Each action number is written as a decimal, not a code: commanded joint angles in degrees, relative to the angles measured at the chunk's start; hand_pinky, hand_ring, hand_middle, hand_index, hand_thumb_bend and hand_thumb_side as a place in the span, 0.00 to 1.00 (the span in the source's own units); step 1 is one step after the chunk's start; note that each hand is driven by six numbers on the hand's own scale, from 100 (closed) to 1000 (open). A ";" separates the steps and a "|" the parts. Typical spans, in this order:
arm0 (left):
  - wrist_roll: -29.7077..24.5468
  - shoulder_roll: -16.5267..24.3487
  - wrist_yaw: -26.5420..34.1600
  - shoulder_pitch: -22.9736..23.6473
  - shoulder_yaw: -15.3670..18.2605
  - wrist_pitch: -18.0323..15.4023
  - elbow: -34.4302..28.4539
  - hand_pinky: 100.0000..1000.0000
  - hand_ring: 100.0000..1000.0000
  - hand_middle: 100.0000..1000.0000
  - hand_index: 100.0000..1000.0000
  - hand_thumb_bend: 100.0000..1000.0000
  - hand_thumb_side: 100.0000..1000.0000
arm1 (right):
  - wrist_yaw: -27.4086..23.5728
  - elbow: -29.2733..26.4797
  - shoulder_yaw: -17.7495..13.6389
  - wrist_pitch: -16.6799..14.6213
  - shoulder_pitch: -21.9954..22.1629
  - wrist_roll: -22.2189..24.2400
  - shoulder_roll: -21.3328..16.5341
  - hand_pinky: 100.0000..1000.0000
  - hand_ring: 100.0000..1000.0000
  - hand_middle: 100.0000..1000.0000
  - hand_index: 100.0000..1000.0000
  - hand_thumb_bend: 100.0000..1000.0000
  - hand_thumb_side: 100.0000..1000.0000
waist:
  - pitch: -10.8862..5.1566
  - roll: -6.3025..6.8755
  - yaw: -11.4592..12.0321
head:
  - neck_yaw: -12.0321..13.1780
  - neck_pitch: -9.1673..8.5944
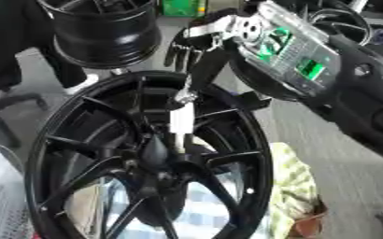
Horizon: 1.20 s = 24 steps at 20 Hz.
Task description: Pull the pin out of the wheel hub.
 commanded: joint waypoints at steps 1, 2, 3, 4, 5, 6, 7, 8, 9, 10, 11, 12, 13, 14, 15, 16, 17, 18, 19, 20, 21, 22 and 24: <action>0.05 0.48 -0.05 -0.42 0.24 0.18 -0.61 0.75 0.74 0.61 0.80 0.00 0.53 | -0.88 -1.03 -0.45 5.39 -0.41 5.72 -1.38 0.76 0.74 0.68 0.79 0.52 0.12 | -0.73 0.34 0.04 | -0.23 0.19; 0.06 0.44 -0.06 -0.42 0.25 0.19 -0.61 0.75 0.74 0.61 0.80 0.00 0.53 | -1.04 -1.07 -0.43 5.34 -0.16 5.82 -1.42 0.76 0.74 0.68 0.79 0.52 0.11 | -0.71 0.36 0.05 | -0.24 0.16; 0.08 0.39 -0.05 -0.43 0.26 0.21 -0.61 0.75 0.74 0.61 0.80 0.00 0.53 | -1.22 -1.08 -0.43 5.31 0.10 5.87 -1.40 0.75 0.74 0.68 0.79 0.52 0.09 | -0.69 0.39 0.07 | -0.28 0.13; 0.09 0.35 -0.05 -0.43 0.25 0.24 -0.61 0.75 0.74 0.61 0.80 0.00 0.53 | -1.36 -1.10 -0.43 5.28 0.32 5.87 -1.34 0.75 0.74 0.68 0.79 0.51 0.09 | -0.66 0.42 0.09 | -0.31 0.10; 0.08 0.32 -0.05 -0.41 0.23 0.27 -0.61 0.75 0.74 0.61 0.80 0.00 0.53 | -1.43 -1.09 -0.39 5.28 0.53 5.85 -1.24 0.75 0.74 0.68 0.79 0.51 0.09 | -0.63 0.46 0.12 | -0.32 0.04; 0.06 0.28 -0.07 -0.40 0.21 0.30 -0.61 0.75 0.74 0.61 0.80 0.00 0.53 | -1.46 -1.05 -0.34 5.28 0.68 5.85 -1.15 0.75 0.74 0.68 0.79 0.51 0.08 | -0.61 0.49 0.14 | -0.33 0.01; 0.05 0.24 -0.09 -0.38 0.20 0.31 -0.61 0.75 0.74 0.61 0.80 0.00 0.53 | -1.49 -0.95 -0.26 5.27 0.91 5.90 -1.06 0.75 0.74 0.68 0.79 0.50 0.07 | -0.57 0.52 0.17 | -0.38 -0.03; 0.07 0.22 -0.10 -0.37 0.22 0.31 -0.61 0.75 0.74 0.61 0.80 0.00 0.53 | -1.54 -0.86 -0.20 5.23 1.09 5.95 -1.00 0.75 0.74 0.68 0.79 0.50 0.06 | -0.55 0.54 0.20 | -0.41 -0.05; 0.11 0.18 -0.10 -0.38 0.25 0.31 -0.61 0.75 0.74 0.61 0.80 0.00 0.53 | -1.60 -0.80 -0.13 5.18 1.26 6.05 -0.92 0.75 0.74 0.69 0.79 0.50 0.06 | -0.53 0.55 0.23 | -0.42 -0.08; 0.17 0.14 -0.08 -0.40 0.28 0.33 -0.61 0.75 0.74 0.61 0.80 0.00 0.53 | -1.67 -0.74 -0.10 5.14 1.41 6.12 -0.85 0.75 0.74 0.69 0.79 0.50 0.05 | -0.51 0.57 0.25 | -0.43 -0.10; 0.20 0.11 -0.06 -0.43 0.27 0.34 -0.61 0.75 0.74 0.61 0.80 0.00 0.53 | -1.69 -0.67 -0.10 5.09 1.54 6.14 -0.78 0.75 0.74 0.69 0.79 0.49 0.04 | -0.49 0.58 0.26 | -0.45 -0.14; 0.19 0.09 -0.04 -0.45 0.25 0.35 -0.61 0.75 0.74 0.61 0.80 0.00 0.53 | -1.68 -0.57 -0.11 5.02 1.65 6.14 -0.73 0.75 0.74 0.69 0.79 0.49 0.04 | -0.47 0.58 0.27 | -0.46 -0.17; 0.16 0.07 -0.03 -0.48 0.22 0.35 -0.61 0.75 0.74 0.61 0.80 0.00 0.53 | -1.67 -0.46 -0.12 4.94 1.76 6.13 -0.66 0.76 0.74 0.68 0.78 0.48 0.02 | -0.45 0.58 0.28 | -0.47 -0.20; 0.13 0.04 -0.02 -0.50 0.20 0.35 -0.61 0.75 0.74 0.61 0.80 0.00 0.52 | -1.67 -0.32 -0.14 4.84 1.88 6.12 -0.58 0.76 0.73 0.68 0.78 0.48 0.00 | -0.44 0.58 0.29 | -0.49 -0.22; 0.12 -0.02 0.00 -0.52 0.19 0.36 -0.61 0.75 0.74 0.61 0.80 0.00 0.53 | -1.68 -0.14 -0.14 4.76 2.02 6.10 -0.44 0.76 0.73 0.68 0.78 0.48 0.01 | -0.40 0.58 0.32 | -0.50 -0.27; 0.11 -0.09 0.02 -0.52 0.17 0.40 -0.61 0.75 0.74 0.61 0.80 0.00 0.53 | -1.67 0.06 -0.14 4.70 2.14 6.05 -0.29 0.76 0.73 0.68 0.78 0.48 0.01 | -0.36 0.59 0.34 | -0.50 -0.33; 0.07 -0.15 0.03 -0.51 0.12 0.45 -0.61 0.75 0.74 0.61 0.80 0.00 0.54 | -1.64 0.27 -0.16 4.64 2.27 5.97 -0.11 0.76 0.73 0.68 0.78 0.48 0.01 | -0.31 0.60 0.36 | -0.48 -0.40; 0.02 -0.19 0.01 -0.50 0.09 0.47 -0.61 0.75 0.74 0.61 0.80 0.00 0.54 | -1.62 0.47 -0.19 4.55 2.40 5.86 0.04 0.76 0.73 0.68 0.78 0.48 0.01 | -0.27 0.61 0.38 | -0.48 -0.45; 0.01 -0.23 -0.01 -0.48 0.09 0.47 -0.61 0.75 0.74 0.61 0.80 0.00 0.54 | -1.58 0.64 -0.24 4.44 2.56 5.74 0.19 0.76 0.73 0.68 0.78 0.48 0.01 | -0.24 0.62 0.40 | -0.50 -0.46; 0.01 -0.28 -0.02 -0.47 0.11 0.46 -0.61 0.75 0.74 0.61 0.80 0.00 0.54 | -1.47 0.83 -0.25 4.30 2.74 5.61 0.29 0.76 0.73 0.68 0.78 0.48 0.01 | -0.20 0.63 0.42 | -0.51 -0.49; 0.03 -0.33 -0.04 -0.47 0.13 0.45 -0.61 0.75 0.74 0.61 0.80 0.00 0.54 | -1.34 1.06 -0.24 4.17 2.96 5.52 0.39 0.76 0.73 0.68 0.78 0.47 0.01 | -0.15 0.63 0.45 | -0.50 -0.55; 0.03 -0.37 -0.05 -0.45 0.14 0.45 -0.61 0.75 0.74 0.61 0.80 0.00 0.54 | -1.24 1.33 -0.24 4.03 3.16 5.46 0.50 0.76 0.73 0.68 0.78 0.47 0.00 | -0.12 0.63 0.48 | -0.50 -0.60; 0.06 -0.49 -0.06 -0.42 0.15 0.50 -0.61 0.75 0.74 0.61 0.80 0.00 0.54 | -1.10 1.76 -0.25 3.69 3.48 5.36 0.86 0.76 0.73 0.68 0.78 0.47 0.00 | -0.04 0.64 0.50 | -0.51 -0.70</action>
